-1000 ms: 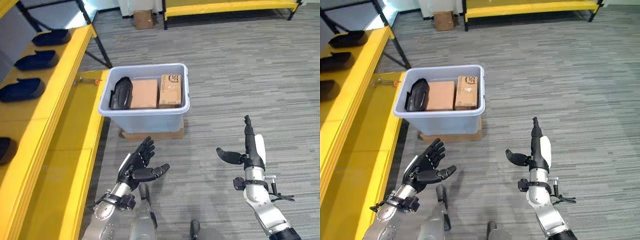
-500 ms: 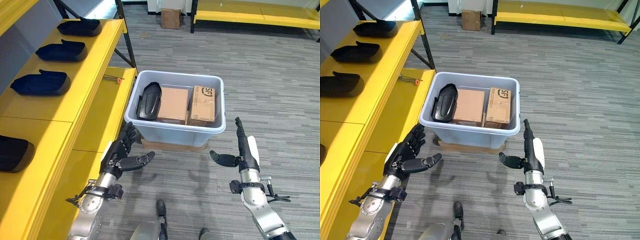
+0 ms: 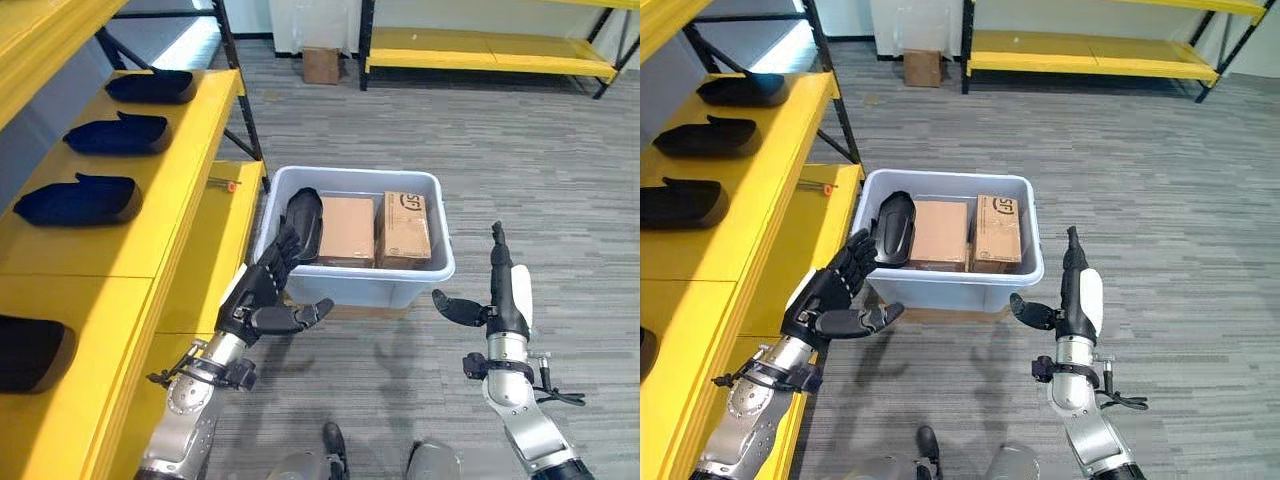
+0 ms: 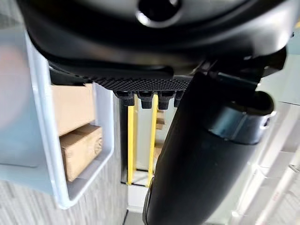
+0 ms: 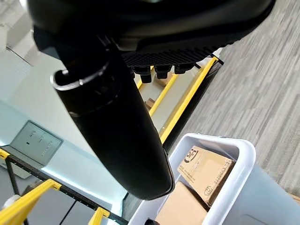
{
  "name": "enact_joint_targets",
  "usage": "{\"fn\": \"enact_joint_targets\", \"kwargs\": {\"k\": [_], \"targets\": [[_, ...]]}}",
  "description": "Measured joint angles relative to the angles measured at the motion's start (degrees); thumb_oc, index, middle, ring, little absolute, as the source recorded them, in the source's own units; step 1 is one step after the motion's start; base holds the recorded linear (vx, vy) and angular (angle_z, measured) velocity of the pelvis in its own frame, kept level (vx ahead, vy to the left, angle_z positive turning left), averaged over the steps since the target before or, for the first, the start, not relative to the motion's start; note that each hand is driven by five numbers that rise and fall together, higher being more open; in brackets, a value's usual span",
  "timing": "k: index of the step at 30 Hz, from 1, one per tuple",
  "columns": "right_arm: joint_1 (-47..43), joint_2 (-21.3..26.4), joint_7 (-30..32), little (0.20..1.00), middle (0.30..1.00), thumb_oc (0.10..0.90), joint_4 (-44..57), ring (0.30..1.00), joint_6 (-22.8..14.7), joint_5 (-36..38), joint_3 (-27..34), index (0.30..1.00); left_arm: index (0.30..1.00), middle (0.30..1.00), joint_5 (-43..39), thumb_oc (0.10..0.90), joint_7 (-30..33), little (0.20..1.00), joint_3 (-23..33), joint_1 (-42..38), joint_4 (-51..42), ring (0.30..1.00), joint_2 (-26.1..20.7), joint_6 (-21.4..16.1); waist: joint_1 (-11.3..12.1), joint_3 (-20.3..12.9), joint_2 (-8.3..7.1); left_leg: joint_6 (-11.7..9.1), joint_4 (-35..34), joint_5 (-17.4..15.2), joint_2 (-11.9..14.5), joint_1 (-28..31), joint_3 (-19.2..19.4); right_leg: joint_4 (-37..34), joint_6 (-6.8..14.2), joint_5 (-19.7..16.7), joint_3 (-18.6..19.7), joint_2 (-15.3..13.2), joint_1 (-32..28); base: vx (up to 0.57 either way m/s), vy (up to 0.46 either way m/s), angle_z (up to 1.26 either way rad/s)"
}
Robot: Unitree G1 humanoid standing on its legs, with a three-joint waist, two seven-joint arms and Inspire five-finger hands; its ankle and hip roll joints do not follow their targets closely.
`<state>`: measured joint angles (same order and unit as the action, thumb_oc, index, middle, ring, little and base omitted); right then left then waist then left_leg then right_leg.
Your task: Move parts from the plastic box to the shelf.
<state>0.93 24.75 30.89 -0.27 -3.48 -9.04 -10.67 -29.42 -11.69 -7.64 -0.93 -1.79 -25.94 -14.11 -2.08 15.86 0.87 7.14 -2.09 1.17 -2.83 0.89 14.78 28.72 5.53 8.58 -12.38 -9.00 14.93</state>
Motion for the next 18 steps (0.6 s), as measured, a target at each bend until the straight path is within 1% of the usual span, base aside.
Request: {"fn": "enact_joint_targets", "kwargs": {"k": [1, 2, 3, 4, 5, 6, 8, 9, 10, 11, 12, 13, 14, 16, 17, 18], "targets": [[0.1, 0.4, -0.1, 1.0, 1.0, 0.9, 0.3, 1.0, 0.0, 0.0, 0.0, 1.0, 1.0, 1.0, -6.3, 0.9, -0.4, 1.0, -0.7, -0.9, 0.3, 1.0, 2.0, 0.0, -0.9, -0.4, -0.88, -3.8, 0.1, -4.0, -1.1, 1.3, 3.2, -12.0, -1.2, -5.6, -1.5, -0.1, 1.9, 0.25, -0.244, 0.49], [0.1, 0.4, 0.0, 1.0, 1.0, 0.9, 0.3, 1.0, 0.1, 0.0, -0.2, 1.0, 1.0, 1.0, -6.8, 0.9, -0.3, 1.0, -1.0, -1.0, 0.5, 1.0, 3.2, 0.0, -1.5, -0.4, -1.26, -5.0, 1.8, -5.4, -1.0, 1.5, 6.2, -17.6, 0.6, -8.9, -2.2, -1.8, 2.3, 0.3, -0.299, 0.57], [0.2, 0.3, 0.3, 1.0, 1.0, 0.9, 0.0, 1.0, 0.1, 0.0, -0.6, 1.0, 1.0, 1.0, -6.7, 0.9, -0.1, 1.0, -1.9, -1.9, 0.6, 1.0, 3.2, 0.0, -2.7, -0.4, -2.12, -3.6, 4.5, -5.9, -1.8, 0.7, 7.0, -24.2, 2.9, -12.5, -2.3, -4.7, 1.9, 0.28, -0.182, 0.48], [0.2, 0.1, 0.2, 1.0, 1.0, 0.9, -0.3, 1.0, 0.8, 0.0, -1.2, 1.0, 1.0, 1.0, -6.2, 0.9, 0.0, 1.0, -2.7, -2.0, 0.8, 1.0, 3.4, 0.1, -2.3, -0.5, -2.85, -2.5, 4.9, -6.7, -3.3, 1.4, 6.1, -29.2, 3.0, -15.6, -1.6, -7.1, 2.1, 0.44, -0.271, 0.84], [1.3, -1.8, 0.2, 1.0, 1.0, 0.9, -0.5, 1.0, 2.0, 0.1, -1.6, 1.0, 1.0, 1.0, -6.2, 0.9, 0.0, 1.0, -4.1, -0.7, 0.8, 1.0, 3.9, 0.5, -3.0, -0.6, -2.25, -1.6, 5.2, -7.2, -3.5, 2.5, 3.5, -33.9, 2.3, -19.4, 1.0, -8.0, 0.8, 0.39, -0.237, 0.72], [1.8, -2.2, -0.4, 1.0, 1.0, 0.9, -0.6, 1.0, 2.6, 0.1, -1.9, 1.0, 1.0, 1.0, -6.1, 0.9, -0.3, 1.0, -4.3, 0.6, 0.8, 1.0, 4.0, 0.7, -2.9, -0.6, -2.04, -0.7, 4.5, -6.6, -3.3, 3.8, 1.8, -33.7, 1.8, -20.7, 2.5, -7.4, -0.3, 0.36, -0.214, 1.03], [3.7, -2.3, -0.5, 1.0, 1.0, 0.9, -0.5, 1.0, 2.7, 0.0, -1.7, 1.0, 1.0, 1.0, -6.2, 0.9, -0.4, 1.0, -4.2, 3.1, 0.7, 1.0, 3.7, 1.3, -3.6, -0.8, -2.2, -1.3, 3.0, -6.7, -2.7, 7.0, -1.5, -33.6, 1.3, -21.4, 5.6, -5.7, -4.8, 0.23, -0.151, 0.91], [3.9, -2.3, -0.6, 1.0, 1.0, 0.9, -0.5, 1.0, 2.8, 0.0, -1.7, 1.0, 1.0, 1.0, -6.3, 0.9, -0.3, 1.0, -3.9, 4.5, 0.4, 1.0, 2.8, 1.3, -3.6, -1.3, -2.53, -2.1, 2.0, -6.7, -2.5, 8.3, -3.2, -33.1, 1.1, -21.6, 6.0, -4.4, -6.8, 0.18, -0.125, 0.78], [3.6, -2.4, -0.6, 1.0, 1.0, 0.9, -0.3, 1.0, 2.8, 0.0, -1.7, 1.0, 1.0, 1.0, -6.3, 0.9, -0.3, 1.0, -3.8, 5.2, 0.2, 1.0, 1.5, 1.4, -3.4, -1.6, -3.0, -3.1, 1.4, -7.0, -2.6, 9.1, -4.2, -32.7, 0.3, -22.2, 6.0, -3.6, -7.9, 0.13, -0.091, 0.58], [3.0, -1.9, -0.7, 1.0, 1.0, 0.9, -0.2, 1.0, 2.8, -0.1, -1.6, 1.0, 1.0, 1.0, -6.3, 0.9, -0.3, 1.0, -3.5, 5.5, 0.3, 1.0, 1.1, 1.5, -3.0, -1.7, -2.54, -4.0, 0.9, -7.3, -2.2, 9.8, -4.7, -32.6, -0.2, -23.5, 5.9, -2.7, -8.9, 0.18, -0.13, 0.15], [1.5, -1.4, -1.0, 1.0, 1.0, 0.9, -0.4, 1.0, 3.1, -0.1, -1.6, 1.0, 1.0, 1.0, -6.3, 0.9, -0.1, 1.0, -3.2, 6.3, 0.1, 1.0, 1.5, 1.8, -2.5, -1.9, -0.83, -5.2, 0.4, -6.9, -0.7, 9.8, -4.4, -32.4, -0.8, -23.8, 5.8, -1.0, -8.5, 0.17, -0.128, -0.09], [0.4, -1.2, -1.0, 1.0, 1.0, 0.9, -0.5, 1.0, 3.2, -0.2, -1.7, 1.0, 1.0, 1.0, -6.3, 0.9, -0.2, 1.0, -3.2, 6.5, -0.2, 1.0, 1.5, 1.9, -2.5, -1.9, -0.15, -5.8, 0.3, -6.4, 0.2, 9.9, -4.1, -32.4, -1.9, -22.9, 5.7, 0.0, -8.7, 0.17, -0.123, -0.21], [-0.4, -0.7, -1.2, 1.0, 1.0, 0.9, -0.7, 1.0, 3.3, -0.3, -1.8, 1.0, 1.0, 1.0, -6.3, 0.9, -0.4, 1.0, -3.3, 6.3, -0.5, 1.0, 1.6, 2.3, -2.5, -1.8, 0.37, -6.4, 0.3, -6.0, 1.2, 10.2, -4.0, -32.5, -2.4, -22.3, 5.5, 1.0, -9.1, 0.14, -0.077, -0.14], [-1.9, 0.7, -1.4, 1.0, 1.0, 0.9, -0.7, 1.0, 3.4, -0.5, -1.6, 1.0, 1.0, 1.0, -6.4, 0.9, -1.3, 1.0, -3.6, 6.2, -1.9, 1.0, 1.8, 2.5, -2.6, -1.8, 0.42, -7.1, 1.5, -5.7, 3.2, 10.5, -4.0, -32.5, -4.0, -21.1, 5.3, 3.0, -9.9, 0.14, -0.057, -0.18], [-2.1, 1.0, -1.3, 1.0, 1.0, 0.9, -0.7, 1.0, 3.4, -0.5, -1.4, 1.0, 1.0, 1.0, -6.4, 0.9, -1.4, 1.0, -3.6, 6.1, -2.1, 1.0, 1.9, 2.5, -2.7, -1.8, 0.42, -7.2, 1.9, -5.7, 3.5, 10.5, -4.0, -32.5, -4.3, -20.9, 5.1, 3.4, -10.0, 0.13, -0.034, -0.19], [-2.3, 1.7, -1.3, 1.0, 1.0, 0.9, -0.7, 1.0, 3.4, -0.5, -0.9, 1.0, 1.0, 1.0, -6.5, 0.9, -1.4, 1.0, -3.6, 6.0, -2.2, 1.0, 2.1, 2.5, -3.0, -1.8, 0.43, -8.0, 2.2, -5.4, 4.1, 10.7, -4.1, -32.3, -4.9, -20.1, 5.1, 4.0, -10.3, 0.13, -0.024, -0.12]]}}
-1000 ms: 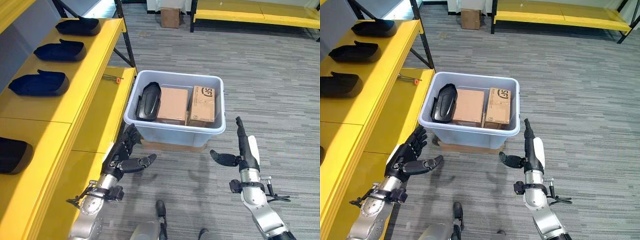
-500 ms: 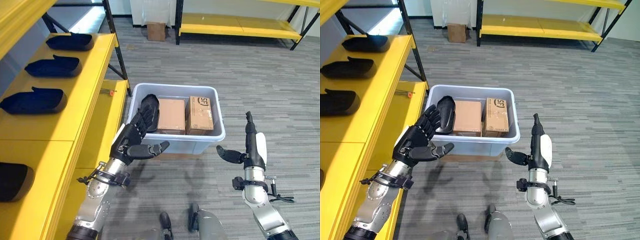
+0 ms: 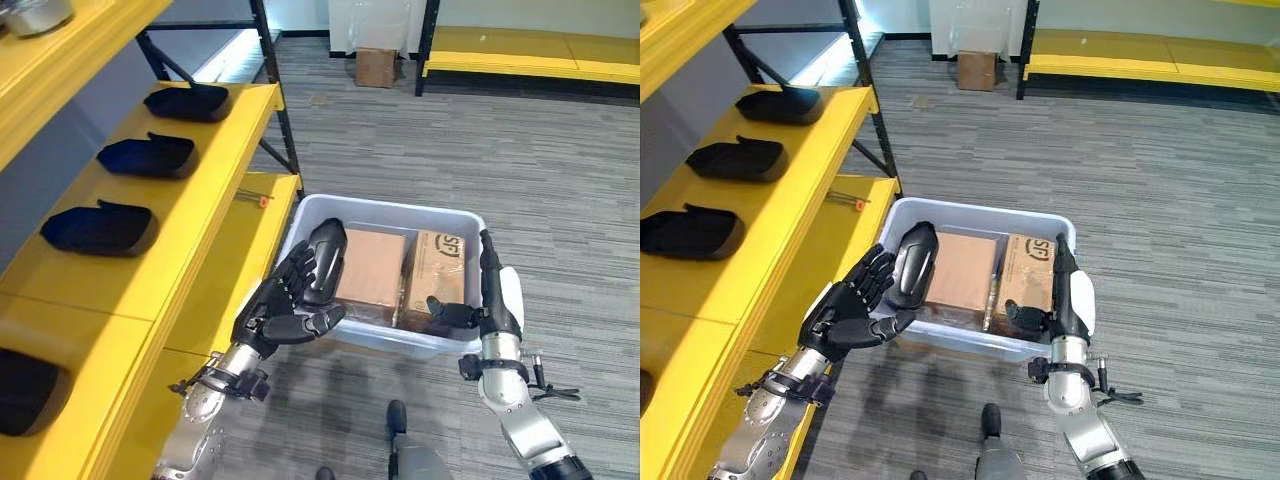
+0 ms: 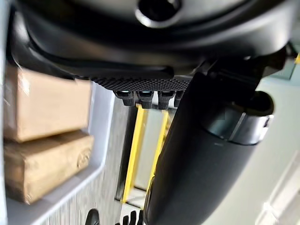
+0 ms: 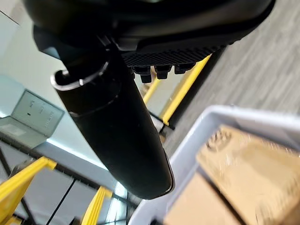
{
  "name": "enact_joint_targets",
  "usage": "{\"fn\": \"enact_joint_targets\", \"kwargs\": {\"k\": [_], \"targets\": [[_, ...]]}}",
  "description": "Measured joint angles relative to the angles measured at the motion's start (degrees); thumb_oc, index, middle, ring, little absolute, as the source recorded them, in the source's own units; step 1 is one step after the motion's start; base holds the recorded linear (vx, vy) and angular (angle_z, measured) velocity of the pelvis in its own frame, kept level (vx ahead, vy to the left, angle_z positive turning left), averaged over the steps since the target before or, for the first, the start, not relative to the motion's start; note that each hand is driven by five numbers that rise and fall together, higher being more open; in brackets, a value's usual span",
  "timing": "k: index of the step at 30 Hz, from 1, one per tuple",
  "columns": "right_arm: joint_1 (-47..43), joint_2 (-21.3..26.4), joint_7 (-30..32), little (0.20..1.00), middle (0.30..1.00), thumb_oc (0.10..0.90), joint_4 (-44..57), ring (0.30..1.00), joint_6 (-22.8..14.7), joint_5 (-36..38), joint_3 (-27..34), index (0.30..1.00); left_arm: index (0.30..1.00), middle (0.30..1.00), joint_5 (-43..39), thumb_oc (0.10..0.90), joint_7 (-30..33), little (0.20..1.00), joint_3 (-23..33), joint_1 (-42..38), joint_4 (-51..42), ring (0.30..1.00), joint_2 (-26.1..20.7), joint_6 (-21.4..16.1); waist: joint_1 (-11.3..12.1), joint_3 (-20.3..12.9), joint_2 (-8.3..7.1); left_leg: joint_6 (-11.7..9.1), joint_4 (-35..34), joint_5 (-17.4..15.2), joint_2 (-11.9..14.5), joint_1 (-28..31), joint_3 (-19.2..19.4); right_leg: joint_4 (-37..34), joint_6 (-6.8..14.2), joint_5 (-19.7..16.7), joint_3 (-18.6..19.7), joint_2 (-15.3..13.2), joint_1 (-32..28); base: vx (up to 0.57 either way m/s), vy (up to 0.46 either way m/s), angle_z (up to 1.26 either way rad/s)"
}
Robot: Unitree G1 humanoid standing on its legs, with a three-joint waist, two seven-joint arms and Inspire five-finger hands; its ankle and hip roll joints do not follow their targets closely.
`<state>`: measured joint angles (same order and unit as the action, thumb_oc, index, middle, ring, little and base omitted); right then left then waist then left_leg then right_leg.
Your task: Move parts from the plastic box to the shelf.
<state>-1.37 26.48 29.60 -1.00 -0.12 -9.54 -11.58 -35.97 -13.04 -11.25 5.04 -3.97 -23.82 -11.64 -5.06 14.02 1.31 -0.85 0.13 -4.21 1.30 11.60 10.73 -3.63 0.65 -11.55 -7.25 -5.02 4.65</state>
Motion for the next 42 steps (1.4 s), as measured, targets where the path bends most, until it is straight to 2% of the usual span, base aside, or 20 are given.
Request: {"fn": "enact_joint_targets", "kwargs": {"k": [12, 16, 17, 18, 20, 21, 23, 26, 27, 28, 29, 30, 31, 32, 33, 34, 36, 38, 40, 42], "targets": [[-0.4, 7.4, 3.8, 1.0, 1.0, 0.9, 0.3, 1.0, -1.2, -11.5, 2.3, 1.0, 1.0, 1.0, -2.0, 0.9, 1.4, 1.0, 0.5, -1.2, -1.2, 1.0, 0.2, -0.8, -1.0, 1.5, 2.83, -1.0, -2.8, -0.2, 3.3, -2.9, 0.0, 3.4, -0.2, 2.6, -2.3, 2.3, 5.0, 0.11, -0.087, 0.1], [-1.9, 10.7, 4.0, 1.0, 1.0, 0.9, 4.0, 1.0, -5.1, -13.7, 3.6, 1.0, 1.0, 1.0, -2.1, 0.9, 4.2, 1.0, 1.4, -1.7, -1.2, 1.0, -0.2, -0.8, -0.5, 2.5, 2.74, -2.3, 0.2, -2.6, 5.0, -4.8, 0.1, 19.2, -2.2, 12.3, -6.9, 0.7, 12.2, 0.07, -0.287, 0.05], [-1.9, 11.1, 4.0, 1.0, 1.0, 0.9, 4.7, 1.0, -5.9, -13.8, 3.7, 1.0, 1.0, 1.0, -2.1, 0.9, 4.6, 1.0, 1.4, -1.6, -1.2, 1.0, -0.4, -0.8, -0.3, 2.6, 2.06, -3.6, 4.5, -3.8, 5.4, -5.7, 0.2, 23.1, -2.6, 15.4, -7.5, -0.1, 12.9, 0.12, -0.373, 0.18], [-2.5, 10.5, 4.0, 1.0, 1.0, 0.9, 4.6, 1.0, -6.9, -14.0, 3.7, 1.0, 1.0, 1.0, -2.0, 0.9, 4.8, 1.0, 1.4, -2.7, -0.7, 1.0, -1.0, -0.8, -0.1, 3.8, -0.2, -4.7, 20.8, -3.0, 6.7, -12.9, 1.4, 21.3, -3.0, 15.9, -7.7, -0.2, 11.5, 0.13, -0.27, 0.17], [-3.2, 8.1, 3.9, 1.0, 1.0, 0.9, 4.1, 1.0, -7.8, -13.9, 4.1, 1.0, 1.0, 1.0, -1.9, 0.9, 5.1, 1.0, 0.7, -3.9, 0.3, 1.0, -0.5, -0.8, 1.1, 4.0, -0.66, -4.1, 40.4, 1.2, 9.9, -24.1, 1.1, 15.0, -2.1, 15.4, -7.2, 1.7, 8.2, 0.16, -0.024, -0.18], [-3.3, 6.6, 3.7, 1.0, 1.0, 0.9, 4.1, 1.0, -8.1, -13.8, 3.8, 1.0, 1.0, 1.0, -1.9, 0.9, 5.1, 1.0, 0.4, -3.7, 0.6, 1.0, -0.6, -0.7, 1.4, 4.4, -1.33, -4.0, 39.2, 0.3, 8.8, -24.7, 1.7, 13.9, 0.0, 13.1, -7.0, 1.5, 6.4, 0.17, 0.143, -0.34], [-2.7, 5.4, 3.3, 1.0, 1.0, 0.9, 3.8, 1.0, -8.4, -13.3, 3.4, 1.0, 1.0, 1.0, -1.9, 0.9, 5.1, 1.0, 0.2, -3.3, 0.7, 1.0, -0.3, -0.6, 0.5, 4.4, -1.1, -3.6, 30.8, 0.4, 7.5, -24.2, 1.9, 12.4, -1.0, 13.1, -5.8, 2.8, 4.0, 0.16, 0.198, -0.34], [-0.8, 5.0, 2.8, 1.0, 1.0, 0.9, 2.0, 1.0, -8.4, -12.6, 3.8, 1.0, 1.0, 1.0, -1.9, 0.9, 4.6, 1.0, 0.3, -2.3, 1.4, 1.0, 0.1, -0.9, 0.7, 4.7, -0.06, -4.7, 4.9, 5.9, 9.1, -20.7, 0.2, 14.1, 2.8, 16.5, -6.4, 3.7, 2.6, 0.24, 0.265, -0.52], [0.7, 5.1, 2.7, 1.0, 1.0, 0.9, 1.2, 1.0, -8.4, -12.0, 3.8, 1.0, 1.0, 1.0, -2.0, 0.9, 3.9, 1.0, 0.4, -1.8, 2.2, 1.0, 0.1, -1.1, 0.3, 4.7, -0.04, -6.7, -3.7, 9.2, 12.6, -18.4, -1.2, 15.6, -2.0, 17.1, -6.5, 5.0, 1.6, 0.2, 0.226, -0.3], [2.4, 5.2, 2.6, 1.0, 1.0, 0.9, 0.2, 1.0, -8.3, -11.3, 3.8, 1.0, 1.0, 1.0, -2.0, 0.9, 3.4, 1.0, 0.4, -1.5, 3.6, 1.0, 0.2, -1.1, 0.3, 4.8, 0.01, -7.0, -5.0, 11.2, 16.3, -18.7, -1.4, 15.6, -3.4, 17.4, -6.6, 5.7, -0.2, 0.18, 0.233, -0.24], [4.6, 4.9, 2.6, 1.0, 1.0, 0.9, 0.3, 1.0, -8.3, -10.4, 4.2, 1.0, 1.0, 1.0, -2.0, 0.9, 2.8, 1.0, 0.4, -1.2, 5.0, 1.0, 0.0, -1.0, 0.4, 4.8, -1.12, -6.9, -5.0, 13.0, 16.6, -19.6, -0.9, 14.1, -0.4, 18.0, -6.2, 4.8, -1.9, 0.15, 0.259, -0.14], [6.3, 4.6, 2.6, 1.0, 1.0, 0.9, 0.3, 1.0, -8.3, -9.9, 5.0, 1.0, 1.0, 1.0, -2.1, 0.9, 2.3, 1.0, 0.2, -1.5, 6.4, 1.0, 0.4, -1.0, 0.0, 5.1, -1.57, -6.5, -4.9, 14.4, 16.0, -20.2, 0.1, 15.0, 9.0, 18.8, -5.9, 3.3, -2.6, 0.13, 0.29, -0.19], [6.6, 5.2, 2.2, 1.0, 1.0, 0.9, 0.4, 1.0, -8.3, -9.4, 5.7, 1.0, 1.0, 1.0, -2.1, 0.9, 1.8, 1.0, 0.4, -1.7, 7.5, 1.0, 1.8, -1.0, -0.6, 6.4, 0.38, -6.3, -4.8, 15.5, 17.2, -20.5, -1.0, 20.3, 14.7, 16.3, -3.6, 3.5, -0.4, 0.08, 0.211, -0.3], [6.7, 6.9, 1.8, 1.0, 1.0, 0.9, 1.1, 1.0, -8.3, -9.2, 5.4, 1.0, 1.0, 1.0, -2.3, 0.9, 1.2, 1.0, 1.2, -1.1, 7.9, 1.0, 3.1, -1.3, -0.7, 7.1, 2.02, -6.2, -4.8, 16.7, 18.7, -19.5, -1.4, 24.3, 5.4, 17.0, -1.3, 3.0, 1.3, 0.12, 0.295, -0.37], [7.4, 7.4, 1.4, 1.0, 1.0, 0.9, 2.1, 1.0, -8.3, -9.2, 5.0, 1.0, 1.0, 1.0, -2.9, 0.9, 0.9, 1.0, 1.3, -0.1, 7.3, 1.0, 2.3, -1.4, -1.2, 6.3, -0.47, -6.4, -4.4, 16.7, 17.4, -18.6, 0.1, 21.8, 3.5, 21.4, 0.1, 0.3, -0.8, 0.12, 0.283, -0.27], [8.0, 7.9, 1.1, 1.0, 1.0, 0.9, 2.3, 1.0, -8.4, -9.3, 5.9, 1.0, 1.0, 1.0, -3.6, 0.9, 0.2, 1.0, 1.0, 0.0, 7.7, 1.0, 3.4, -1.4, -2.3, 6.0, 2.03, -6.8, -0.9, 15.7, 19.1, -19.3, -0.3, 21.7, -3.2, 21.7, -0.5, 2.3, -1.9, 0.15, 0.359, -0.11], [8.9, 7.3, 0.9, 1.0, 1.0, 0.9, 2.7, 1.0, -8.3, -8.3, 7.0, 1.0, 1.0, 1.0, -4.0, 0.9, -0.7, 1.0, 1.1, 0.5, 7.2, 1.0, 3.9, -1.6, -2.8, 5.3, 4.65, -6.7, 2.8, 13.7, 17.7, -19.5, 0.6, 21.9, -2.9, 22.5, -1.0, 2.8, -2.8, 0.11, 0.253, -0.12], [10.1, 7.6, 0.4, 1.0, 1.0, 0.9, 2.7, 1.0, -8.3, -8.2, 6.7, 1.0, 1.0, 1.0, -4.0, 0.9, -1.0, 1.0, 1.1, 0.2, 7.2, 1.0, 3.8, -1.8, -2.5, 5.3, 4.65, -5.7, 0.9, 13.9, 13.6, -17.7, 1.9, 21.2, -2.4, 22.5, -1.0, 2.3, -4.1, 0.08, 0.224, -0.02], [10.2, 8.0, 0.4, 1.0, 1.0, 0.9, 2.9, 1.0, -8.3, -8.2, 6.5, 1.0, 1.0, 1.0, -4.0, 0.9, -0.6, 1.0, 1.1, 0.6, 6.5, 1.0, 3.7, -1.8, -2.4, 5.0, 5.08, 0.9, 0.5, 18.1, 9.4, -15.6, 2.1, 21.5, -0.3, 23.5, -1.4, 1.8, -5.7, 0.04, 0.159, 0.18], [10.1, 7.0, 0.5, 1.0, 1.0, 0.9, 2.9, 1.0, -8.2, -8.2, 6.4, 1.0, 1.0, 1.0, -4.1, 0.9, 0.3, 1.0, 0.9, 0.2, 6.0, 1.0, 2.3, -1.9, -2.4, 4.9, 3.57, 1.4, 0.0, 16.8, 8.1, -14.8, 2.7, 24.2, 1.2, 24.3, -1.7, 0.3, -5.4, 0.01, 0.114, 0.34]]}}
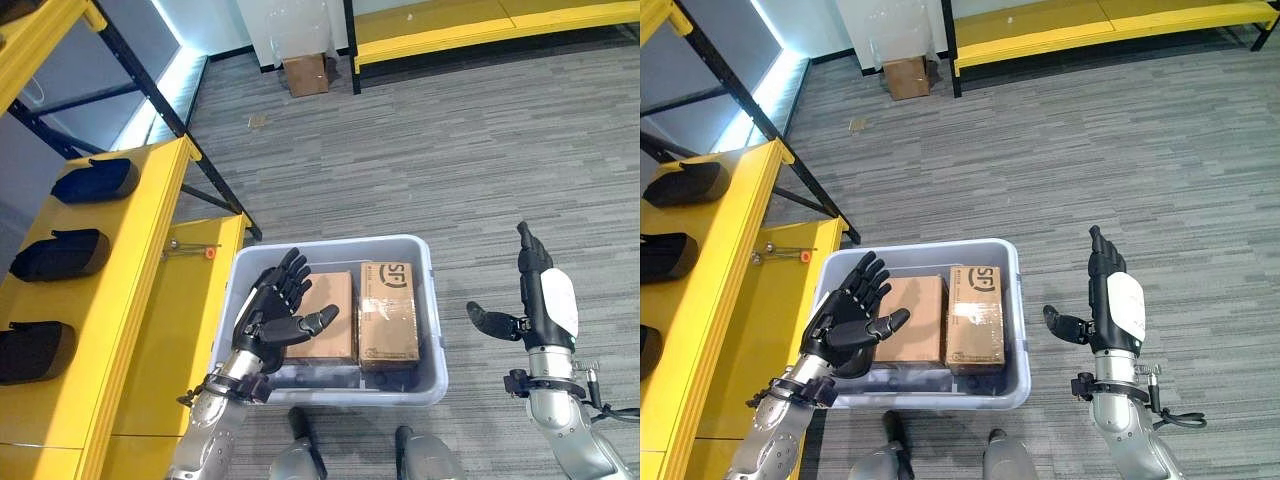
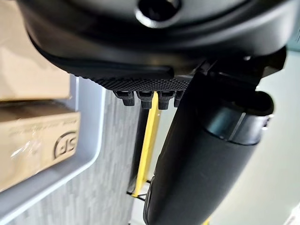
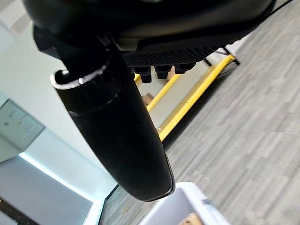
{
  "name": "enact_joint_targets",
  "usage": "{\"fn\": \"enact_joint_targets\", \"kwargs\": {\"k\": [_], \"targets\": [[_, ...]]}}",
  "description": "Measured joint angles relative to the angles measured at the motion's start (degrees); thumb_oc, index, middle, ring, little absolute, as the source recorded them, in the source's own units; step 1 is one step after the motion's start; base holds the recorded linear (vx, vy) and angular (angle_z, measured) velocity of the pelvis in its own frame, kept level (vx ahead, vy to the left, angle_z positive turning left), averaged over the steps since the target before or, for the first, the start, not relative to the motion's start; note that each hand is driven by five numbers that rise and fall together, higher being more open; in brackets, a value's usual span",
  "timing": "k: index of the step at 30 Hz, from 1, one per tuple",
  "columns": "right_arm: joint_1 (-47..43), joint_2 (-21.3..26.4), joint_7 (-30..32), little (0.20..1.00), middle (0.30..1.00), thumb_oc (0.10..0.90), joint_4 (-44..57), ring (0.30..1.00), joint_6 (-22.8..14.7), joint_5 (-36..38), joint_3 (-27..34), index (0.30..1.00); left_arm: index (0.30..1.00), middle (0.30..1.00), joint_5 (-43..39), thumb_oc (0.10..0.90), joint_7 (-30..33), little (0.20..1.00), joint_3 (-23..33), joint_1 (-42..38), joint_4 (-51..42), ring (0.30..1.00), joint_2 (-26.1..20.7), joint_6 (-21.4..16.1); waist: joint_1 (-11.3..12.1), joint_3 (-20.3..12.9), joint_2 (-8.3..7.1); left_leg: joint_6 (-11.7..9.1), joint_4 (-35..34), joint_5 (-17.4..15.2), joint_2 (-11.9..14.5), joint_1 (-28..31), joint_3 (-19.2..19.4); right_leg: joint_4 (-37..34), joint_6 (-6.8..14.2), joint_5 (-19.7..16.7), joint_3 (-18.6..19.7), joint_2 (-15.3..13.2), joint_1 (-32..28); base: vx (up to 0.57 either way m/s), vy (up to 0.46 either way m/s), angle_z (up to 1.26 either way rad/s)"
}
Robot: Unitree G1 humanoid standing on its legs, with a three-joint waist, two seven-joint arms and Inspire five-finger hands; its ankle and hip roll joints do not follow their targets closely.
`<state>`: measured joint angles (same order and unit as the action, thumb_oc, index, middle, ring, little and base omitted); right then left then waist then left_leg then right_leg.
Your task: Move parts from the plastic box to the shelf.
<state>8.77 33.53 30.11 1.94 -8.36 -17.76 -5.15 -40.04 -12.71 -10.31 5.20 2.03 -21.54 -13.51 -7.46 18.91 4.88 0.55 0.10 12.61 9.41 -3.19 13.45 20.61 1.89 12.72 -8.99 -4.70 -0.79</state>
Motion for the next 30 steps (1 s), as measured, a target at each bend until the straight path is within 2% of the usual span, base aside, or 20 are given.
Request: {"fn": "enact_joint_targets", "kwargs": {"k": [1, 2, 3, 4, 6, 8, 10, 11, 13, 17, 20, 22, 24, 26, 27, 28, 29, 30], "targets": [[-0.8, 0.1, -0.2, 1.0, 1.0, 0.9, 0.9, 1.0, -0.1, 0.0, -0.9, 1.0, 1.0, 1.0, -0.1, 0.9, 1.3, 1.0, 1.0, -0.4, -0.6, 1.0, -0.7, -0.2, 1.7, -0.1, -0.46, 0.3, -0.7, -0.2, -0.9, -0.1, -1.3, 3.1, 0.4, 2.4, 0.5, -1.9, 3.7, 0.01, 0.085, 0.25], [-1.1, 0.1, -0.4, 1.0, 1.0, 0.9, 2.7, 1.0, -0.1, -0.1, -1.0, 1.0, 1.0, 1.0, -0.1, 0.9, 1.8, 1.0, 2.1, -0.4, -1.1, 1.0, -1.1, -0.3, 2.9, -0.1, -0.78, 0.0, -1.7, -0.4, -2.4, -0.4, -1.6, -4.3, 2.3, -2.5, 0.0, -3.7, 2.6, 0.01, 0.064, 0.3], [-1.4, 0.0, -0.5, 1.0, 1.0, 0.9, 2.7, 1.0, -0.1, -0.1, -1.0, 1.0, 1.0, 1.0, -0.1, 0.9, 2.2, 1.0, 2.2, -0.3, -1.2, 1.0, -1.0, -0.3, 2.9, -0.2, -0.24, 0.0, -2.4, -0.7, -2.4, -0.4, -1.9, -4.7, 2.4, -3.0, -0.8, -3.7, 2.3, 0.0, 0.014, 0.38], [-1.5, -0.1, -1.0, 1.0, 1.0, 0.9, 2.7, 1.0, 0.0, -0.1, -1.0, 1.0, 1.0, 1.0, -0.1, 0.9, 2.3, 1.0, 2.2, 0.6, -2.1, 1.0, -1.6, -0.3, 3.2, -0.5, 0.1, -1.0, -2.9, -2.3, -2.3, -0.1, -1.9, -4.6, 2.7, -2.8, -1.3, -3.7, 2.2, 0.0, 0.008, 0.27], [-1.5, -0.2, -1.1, 1.0, 1.0, 0.9, 2.8, 1.0, 0.0, -0.2, -1.0, 1.0, 1.0, 1.0, -0.1, 0.9, 2.3, 1.0, 2.4, 2.5, -3.9, 1.0, -2.1, -0.3, 5.2, -0.6, -0.16, -2.1, -3.6, -3.1, -2.9, 0.0, -1.8, -4.7, 3.0, -2.8, -1.2, -4.2, 2.2, 0.0, -0.006, 0.07], [-2.0, -0.2, -1.1, 1.0, 1.0, 0.9, 2.8, 1.0, 0.1, -0.3, -1.2, 1.0, 1.0, 1.0, -0.1, 0.9, 2.4, 1.0, 2.5, 3.7, -4.4, 1.0, -2.1, -0.3, 6.5, -0.8, -0.53, -2.1, -3.6, -3.1, -3.1, -0.7, -1.9, -6.0, 3.3, -3.5, -1.5, -4.4, 2.1, -0.01, -0.038, 0.08], [-2.9, -0.1, -1.1, 1.0, 1.0, 0.9, 2.8, 1.0, 0.1, -0.6, -1.2, 1.0, 1.0, 1.0, -0.1, 0.9, 2.4, 1.0, 2.7, 4.2, -4.4, 1.0, -2.1, -0.2, 7.2, -1.1, -1.06, -1.5, -3.5, -2.7, -3.1, -1.2, -2.5, -6.6, 3.3, -4.1, -2.4, -4.3, 1.7, -0.01, -0.057, 0.17], [-3.6, -0.1, -1.1, 1.0, 1.0, 0.9, 2.8, 1.0, 0.2, -1.6, -1.3, 1.0, 1.0, 1.0, -0.2, 0.9, 2.4, 1.0, 2.7, 4.4, -4.5, 1.0, -2.1, -0.2, 7.9, -1.6, -1.95, -1.4, -3.4, -2.3, -3.1, -1.6, -3.0, -7.2, 3.4, -4.3, -3.0, -4.1, 1.5, -0.01, -0.07, 0.24], [-6.9, 0.6, -1.1, 1.0, 1.0, 0.9, 2.8, 1.0, 0.2, -2.8, -2.6, 1.0, 1.0, 1.0, -0.2, 0.9, 2.2, 1.0, 2.6, 4.3, -4.5, 1.0, -2.1, 0.2, 8.1, -2.0, -2.69, -1.7, -3.1, -1.8, -3.2, -1.7, -4.6, -8.5, 3.4, -4.3, -4.8, -4.0, -0.1, 0.01, -0.082, 0.36], [-11.2, 3.7, -2.9, 1.0, 1.0, 0.9, 2.8, 1.0, -0.8, -5.9, -4.3, 1.0, 1.0, 1.0, -0.2, 0.9, 2.0, 1.0, 2.6, 4.2, -4.7, 1.0, -2.3, 0.7, 10.7, -2.1, -2.75, -1.7, -2.5, -1.9, -3.1, -2.0, -5.8, -8.8, 3.3, -4.2, -5.8, -3.8, -1.0, 0.01, -0.059, 0.18], [-13.0, 5.7, -4.8, 1.0, 1.0, 0.9, 2.9, 1.0, -1.8, -7.2, -5.4, 1.0, 1.0, 1.0, -0.3, 0.9, 1.6, 1.0, 2.7, 4.2, -4.7, 1.0, -2.4, 0.9, 11.5, -2.1, -2.75, -1.8, -2.2, -2.0, -3.1, -2.4, -6.3, -8.8, 3.3, -4.2, -6.2, -3.7, -1.0, -0.01, -0.042, 0.13], [-15.5, 7.5, -8.6, 1.0, 1.0, 0.9, 3.3, 1.0, -4.0, -9.3, -6.3, 1.0, 1.0, 1.0, -0.3, 0.9, 0.6, 1.0, 2.7, 4.2, -4.7, 1.0, -3.7, 1.2, 12.9, -2.1, -2.76, -1.4, -1.5, -2.4, -3.2, -3.9, -7.6, -8.3, 3.0, -3.9, -7.7, -3.7, -0.6, -0.01, -0.057, 0.29], [-17.4, 9.0, -9.8, 1.0, 1.0, 0.9, 3.4, 1.0, -4.6, -10.8, -8.7, 1.0, 1.0, 1.0, -0.4, 0.9, 0.1, 1.0, 2.8, 4.0, -4.6, 1.0, -4.9, 1.9, 14.1, -2.0, -2.81, -1.5, -1.0, -2.5, -3.4, -4.8, -8.2, -7.5, 3.1, -3.5, -8.2, -3.5, -0.3, 0.0, -0.076, 0.18], [-20.8, 12.7, -11.2, 1.0, 1.0, 0.9, 3.4, 1.0, -5.4, -12.4, -12.2, 1.0, 1.0, 1.0, -1.9, 0.9, -1.4, 1.0, 2.7, 3.6, -4.6, 1.0, -5.1, 2.0, 14.3, -1.9, -2.99, -1.7, 0.2, -2.7, -3.4, -5.9, -9.4, -7.0, 2.8, -3.1, -9.1, -3.8, 0.1, -0.01, -0.052, 0.25], [-21.6, 13.0, -11.8, 1.0, 1.0, 0.9, 3.4, 1.0, -6.5, -13.5, -12.3, 1.0, 1.0, 1.0, -2.4, 0.9, -1.8, 1.0, 2.7, 3.5, -4.6, 1.0, -5.1, 2.0, 15.3, -1.8, -3.2, -1.7, 0.5, -2.7, -3.4, -6.3, -9.7, -6.5, 2.8, -2.9, -9.2, -3.7, 0.4, -0.06, -0.059, 0.21], [-22.5, 13.0, -12.1, 1.0, 1.0, 0.9, 3.4, 1.0, -7.2, -14.2, -12.4, 1.0, 1.0, 1.0, -2.5, 0.9, -1.9, 1.0, 2.7, 3.3, -4.6, 1.0, -5.3, 2.1, 15.7, -1.6, -3.44, -1.8, 0.7, -2.7, -3.4, -6.6, -10.2, -6.1, 2.6, -2.6, -9.8, -3.7, 0.5, -0.12, -0.121, 0.24], [-26.2, 13.2, -12.6, 1.0, 1.0, 0.9, 3.4, 1.0, -7.9, -15.6, -13.2, 1.0, 1.0, 1.0, -2.7, 0.9, -2.2, 1.0, 2.7, 2.7, -4.7, 1.0, -7.1, 2.0, 17.2, -0.1, -3.91, -2.5, 1.1, -2.1, -3.5, -7.6, -10.9, -3.6, 2.4, -1.3, -10.4, -3.8, 2.0, -0.13, -0.142, 0.3], [-28.9, 13.5, -12.7, 1.0, 1.0, 0.9, 3.2, 1.0, -8.1, -15.9, -14.2, 1.0, 1.0, 1.0, -2.8, 0.9, -2.6, 1.0, 2.8, 2.2, -4.7, 1.0, -7.9, 1.9, 17.3, 1.0, -3.95, -2.7, 1.8, -1.9, -3.6, -8.6, -11.6, -2.3, 2.1, -0.7, -10.8, -3.7, 3.0, -0.12, -0.131, 0.32]]}}
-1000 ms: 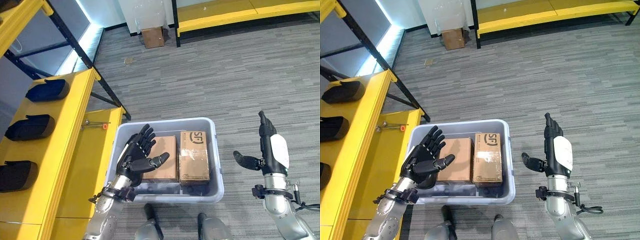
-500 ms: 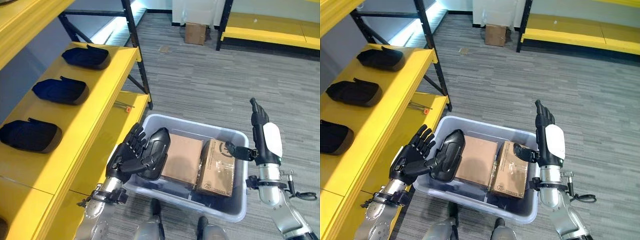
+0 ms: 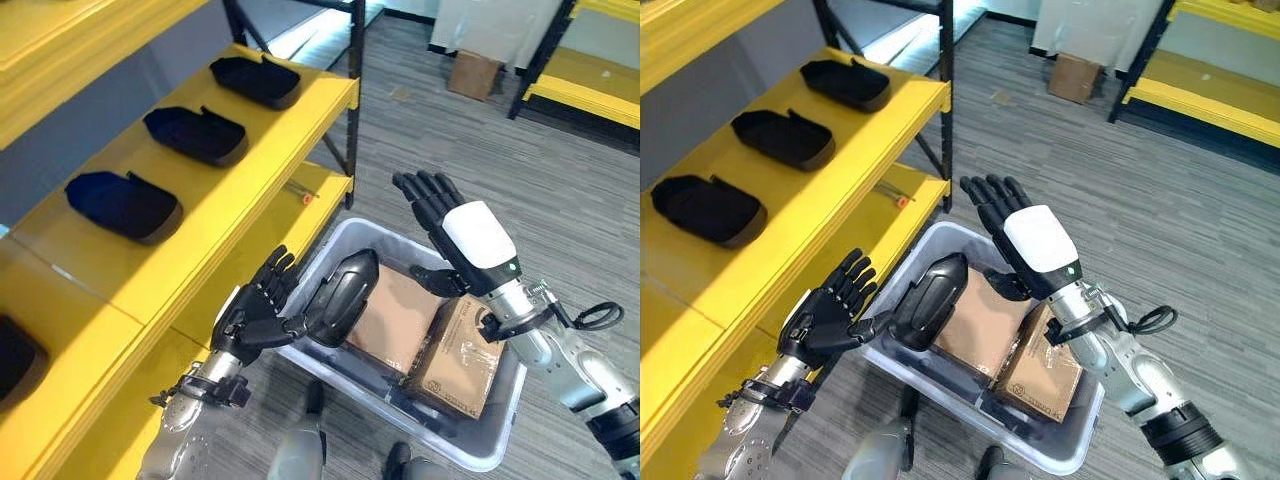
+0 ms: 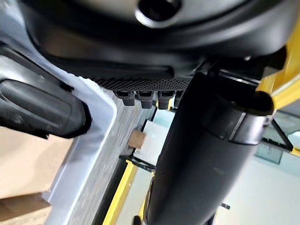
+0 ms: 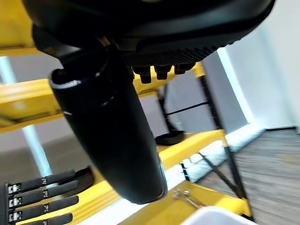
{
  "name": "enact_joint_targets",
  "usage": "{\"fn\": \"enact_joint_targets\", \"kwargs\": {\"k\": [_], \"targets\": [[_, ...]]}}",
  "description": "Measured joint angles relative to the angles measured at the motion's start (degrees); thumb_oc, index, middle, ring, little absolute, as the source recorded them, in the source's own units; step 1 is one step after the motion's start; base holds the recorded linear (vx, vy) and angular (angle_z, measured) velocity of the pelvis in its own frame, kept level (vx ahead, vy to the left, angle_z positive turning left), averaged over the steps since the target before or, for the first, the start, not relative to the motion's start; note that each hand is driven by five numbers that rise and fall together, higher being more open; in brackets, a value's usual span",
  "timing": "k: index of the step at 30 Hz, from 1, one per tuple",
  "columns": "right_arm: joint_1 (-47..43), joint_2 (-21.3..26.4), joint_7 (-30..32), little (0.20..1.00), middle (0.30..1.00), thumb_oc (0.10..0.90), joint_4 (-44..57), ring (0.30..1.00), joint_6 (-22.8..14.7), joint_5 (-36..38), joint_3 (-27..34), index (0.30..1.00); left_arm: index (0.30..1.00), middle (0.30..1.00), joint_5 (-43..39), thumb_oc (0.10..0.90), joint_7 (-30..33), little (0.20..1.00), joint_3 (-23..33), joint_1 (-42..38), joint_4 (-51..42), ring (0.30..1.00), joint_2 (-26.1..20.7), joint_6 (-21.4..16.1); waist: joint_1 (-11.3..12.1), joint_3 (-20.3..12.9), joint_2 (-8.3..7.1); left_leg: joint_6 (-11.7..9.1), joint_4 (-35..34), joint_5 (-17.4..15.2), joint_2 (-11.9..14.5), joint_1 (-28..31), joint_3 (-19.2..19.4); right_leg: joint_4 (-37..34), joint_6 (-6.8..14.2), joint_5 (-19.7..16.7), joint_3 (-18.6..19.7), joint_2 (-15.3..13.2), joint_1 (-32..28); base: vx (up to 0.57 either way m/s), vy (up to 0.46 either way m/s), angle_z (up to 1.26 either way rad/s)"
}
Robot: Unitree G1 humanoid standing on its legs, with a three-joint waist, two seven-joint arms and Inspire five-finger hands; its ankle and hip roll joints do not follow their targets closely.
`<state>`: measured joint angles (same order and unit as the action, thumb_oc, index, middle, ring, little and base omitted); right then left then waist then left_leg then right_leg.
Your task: Move parts from the plastic box to the shelf.
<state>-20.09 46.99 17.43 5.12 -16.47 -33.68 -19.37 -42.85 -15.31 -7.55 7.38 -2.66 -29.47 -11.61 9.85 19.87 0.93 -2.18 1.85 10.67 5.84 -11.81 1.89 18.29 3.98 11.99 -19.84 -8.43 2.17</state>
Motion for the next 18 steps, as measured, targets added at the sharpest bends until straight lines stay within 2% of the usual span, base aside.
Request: {"fn": "enact_joint_targets", "kwargs": {"k": [2, 4, 7, 10, 12, 15, 18], "targets": [[-3.9, 0.8, -1.3, 1.0, 1.0, 0.9, -0.7, 1.0, -0.9, 0.0, -1.5, 1.0, 1.0, 1.0, -0.1, 0.9, -0.9, 1.0, -0.3, -1.4, 0.0, 1.0, -1.4, 0.0, 0.3, 2.5, 0.08, -0.4, 0.2, 0.7, 0.2, -1.1, -1.4, 1.7, -0.6, 0.6, -1.0, 0.1, 1.0, -0.07, -0.089, 0.27], [-6.7, 2.2, -2.7, 1.0, 1.0, 0.9, -2.1, 1.0, -1.6, 0.0, -3.4, 1.0, 1.0, 1.0, -0.4, 0.9, -1.7, 1.0, -0.3, -2.7, 0.0, 1.0, -1.7, 0.0, 1.7, 5.0, 0.05, -0.3, 0.5, 0.7, 0.2, -1.7, -2.1, 4.1, -1.0, 1.7, -1.3, 0.0, 2.1, -0.06, -0.087, 0.17], [-10.2, 3.1, -2.5, 1.0, 1.0, 0.9, -8.6, 1.0, -3.2, -2.9, -7.1, 1.0, 1.0, 1.0, -3.1, 0.9, -2.9, 1.0, -1.3, -3.7, 0.0, 1.0, -2.3, 0.0, 3.0, 7.4, -0.02, -0.7, 1.1, 1.0, 0.1, -2.5, -2.8, 7.1, -1.7, 3.1, -1.5, -0.4, 3.6, -0.07, -0.063, 0.13], [-11.4, 4.6, -2.5, 1.0, 1.0, 0.9, -12.5, 1.0, -3.6, -6.2, -10.0, 1.0, 1.0, 1.0, -4.2, 0.9, -5.4, 1.0, -2.8, -4.7, -0.1, 1.0, -3.3, 0.3, 3.0, 9.0, 0.21, -0.7, 2.4, 1.3, 0.3, -5.0, -3.9, 9.6, -2.4, 4.1, -2.3, -0.4, 5.8, -0.07, -0.078, 0.15], [-14.3, 8.8, -1.1, 1.0, 1.0, 0.9, -15.1, 1.0, -5.4, -9.1, -14.6, 1.0, 1.0, 1.0, -6.4, 0.9, -5.4, 1.0, -6.9, -5.3, -1.4, 1.0, -3.5, -1.0, 3.1, 10.4, 0.12, -1.6, 3.0, 2.0, 0.1, -6.3, -4.2, 12.7, -2.8, 5.3, -2.3, -1.1, 7.9, -0.08, -0.124, 0.1], [-16.5, 9.2, -0.6, 1.0, 1.0, 0.9, -18.0, 1.0, -7.2, -10.7, -18.3, 1.0, 1.0, 1.0, -2.4, 0.9, -4.9, 1.0, -9.8, -6.4, -1.9, 1.0, -4.1, -2.7, 3.4, 10.6, -0.07, -2.2, 4.1, 2.6, 0.5, -8.9, -5.7, 16.8, -4.1, 7.1, -2.6, -1.0, 11.2, -0.08, -0.133, 0.16], [-17.3, 9.2, 1.5, 1.0, 1.0, 0.9, -19.3, 1.0, -7.4, -11.3, -20.0, 1.0, 1.0, 1.0, 3.6, 0.9, -2.3, 1.0, -10.2, -6.9, -2.1, 1.0, -8.7, -4.8, 4.2, 10.8, -0.09, -2.8, 4.1, 3.2, 1.7, -9.7, -6.6, 19.4, -5.5, 8.1, -2.6, -0.2, 13.1, -0.09, -0.114, 0.0]]}}
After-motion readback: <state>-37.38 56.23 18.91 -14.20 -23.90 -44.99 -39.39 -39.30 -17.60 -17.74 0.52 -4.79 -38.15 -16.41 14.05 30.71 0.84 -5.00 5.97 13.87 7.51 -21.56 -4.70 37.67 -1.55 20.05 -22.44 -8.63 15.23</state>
